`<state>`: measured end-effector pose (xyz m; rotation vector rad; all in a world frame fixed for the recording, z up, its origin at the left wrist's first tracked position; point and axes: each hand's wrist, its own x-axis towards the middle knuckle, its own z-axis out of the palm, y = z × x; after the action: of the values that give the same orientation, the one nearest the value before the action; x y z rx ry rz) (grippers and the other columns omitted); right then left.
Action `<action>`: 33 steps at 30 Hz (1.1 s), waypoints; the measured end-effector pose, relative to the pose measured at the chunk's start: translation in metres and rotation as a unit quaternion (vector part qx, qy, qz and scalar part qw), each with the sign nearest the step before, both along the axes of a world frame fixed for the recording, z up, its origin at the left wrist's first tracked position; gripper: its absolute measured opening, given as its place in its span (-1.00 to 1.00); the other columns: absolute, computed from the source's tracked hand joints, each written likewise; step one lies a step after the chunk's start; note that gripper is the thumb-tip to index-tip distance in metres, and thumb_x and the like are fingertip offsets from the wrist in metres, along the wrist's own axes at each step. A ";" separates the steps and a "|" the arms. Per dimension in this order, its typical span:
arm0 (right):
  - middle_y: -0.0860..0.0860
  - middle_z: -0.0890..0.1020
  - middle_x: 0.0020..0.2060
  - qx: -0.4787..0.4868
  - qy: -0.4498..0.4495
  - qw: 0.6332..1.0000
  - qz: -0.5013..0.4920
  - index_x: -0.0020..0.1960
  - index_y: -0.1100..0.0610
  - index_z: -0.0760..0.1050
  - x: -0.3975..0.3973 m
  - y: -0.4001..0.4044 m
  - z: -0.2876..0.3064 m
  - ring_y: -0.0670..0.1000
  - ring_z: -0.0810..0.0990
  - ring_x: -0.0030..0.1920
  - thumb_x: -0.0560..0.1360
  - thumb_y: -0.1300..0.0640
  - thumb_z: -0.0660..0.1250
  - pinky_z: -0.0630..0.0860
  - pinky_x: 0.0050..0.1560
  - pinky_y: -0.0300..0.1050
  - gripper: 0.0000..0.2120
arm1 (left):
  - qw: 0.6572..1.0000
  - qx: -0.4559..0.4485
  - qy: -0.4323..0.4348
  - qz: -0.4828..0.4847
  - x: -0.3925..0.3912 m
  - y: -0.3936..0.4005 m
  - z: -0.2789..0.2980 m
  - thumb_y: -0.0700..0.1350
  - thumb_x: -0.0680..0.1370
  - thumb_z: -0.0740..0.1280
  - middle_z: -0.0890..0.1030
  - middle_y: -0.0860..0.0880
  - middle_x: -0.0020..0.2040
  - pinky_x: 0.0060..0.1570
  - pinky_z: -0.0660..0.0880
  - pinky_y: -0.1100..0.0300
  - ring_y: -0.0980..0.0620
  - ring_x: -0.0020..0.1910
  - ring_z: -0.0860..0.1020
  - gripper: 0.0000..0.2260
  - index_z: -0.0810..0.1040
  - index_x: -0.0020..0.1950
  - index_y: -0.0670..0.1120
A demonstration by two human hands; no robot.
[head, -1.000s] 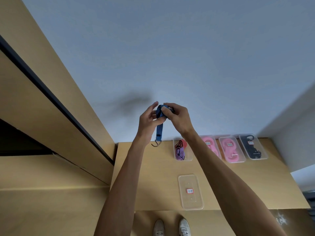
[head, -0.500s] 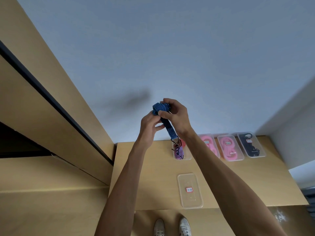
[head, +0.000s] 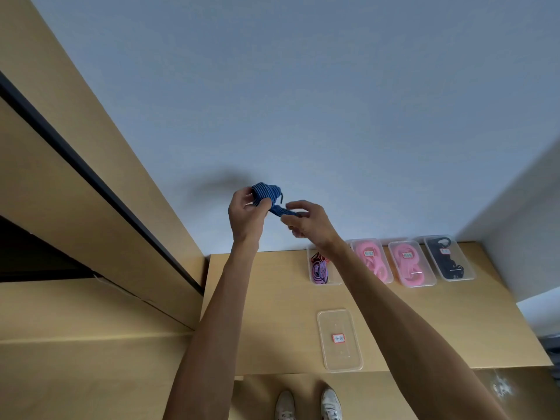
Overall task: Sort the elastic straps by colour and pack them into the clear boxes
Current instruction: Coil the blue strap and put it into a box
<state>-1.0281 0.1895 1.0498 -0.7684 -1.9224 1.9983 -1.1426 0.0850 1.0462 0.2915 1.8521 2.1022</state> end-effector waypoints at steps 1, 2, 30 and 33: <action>-0.01 0.59 -0.37 0.007 -0.003 1.000 -0.007 0.17 0.16 0.54 0.001 0.003 0.003 0.00 0.48 -0.37 0.45 0.23 0.46 0.47 -0.33 -0.18 -0.69 | 0.998 -0.043 0.044 0.016 -0.003 -0.004 -0.004 -0.23 0.39 0.47 0.67 -0.02 0.05 -0.11 0.61 0.23 0.03 0.03 0.66 -0.65 0.56 0.16 -0.05; -0.03 0.56 -0.40 0.026 -0.006 1.000 -0.008 0.15 0.15 0.55 0.002 0.006 0.006 -0.01 0.47 -0.40 0.44 0.24 0.46 0.47 -0.35 -0.17 -0.71 | 0.993 -0.078 0.083 0.022 -0.005 -0.008 -0.008 -0.23 0.39 0.47 0.66 0.03 0.03 -0.11 0.60 0.26 0.08 0.02 0.64 -0.65 0.56 0.14 -0.02; 0.02 0.65 -0.08 0.270 0.000 0.962 -0.044 0.04 0.19 0.65 -0.009 -0.006 0.010 -0.05 0.61 -0.17 0.41 0.31 0.46 0.53 -0.11 -0.32 -0.79 | 0.984 -0.110 0.108 -0.092 -0.002 -0.007 -0.024 -0.15 0.36 0.39 0.66 -0.02 -0.02 -0.10 0.60 0.26 0.06 -0.04 0.64 -0.62 0.55 0.18 0.03; 0.11 0.65 -0.13 0.219 0.065 0.970 -0.079 -0.05 0.24 0.62 -0.007 -0.004 0.012 0.00 0.65 -0.22 0.42 0.31 0.50 0.57 -0.15 -0.25 -0.87 | 0.986 -0.046 0.046 -0.153 -0.007 -0.011 -0.019 -0.20 0.40 0.37 0.69 -0.10 -0.08 -0.07 0.64 0.10 -0.03 -0.06 0.67 -0.68 0.62 0.13 0.02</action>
<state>-1.0356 0.1858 1.0618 -0.6303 -2.0451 1.4183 -1.1497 0.0741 1.0268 0.6186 1.8155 1.8184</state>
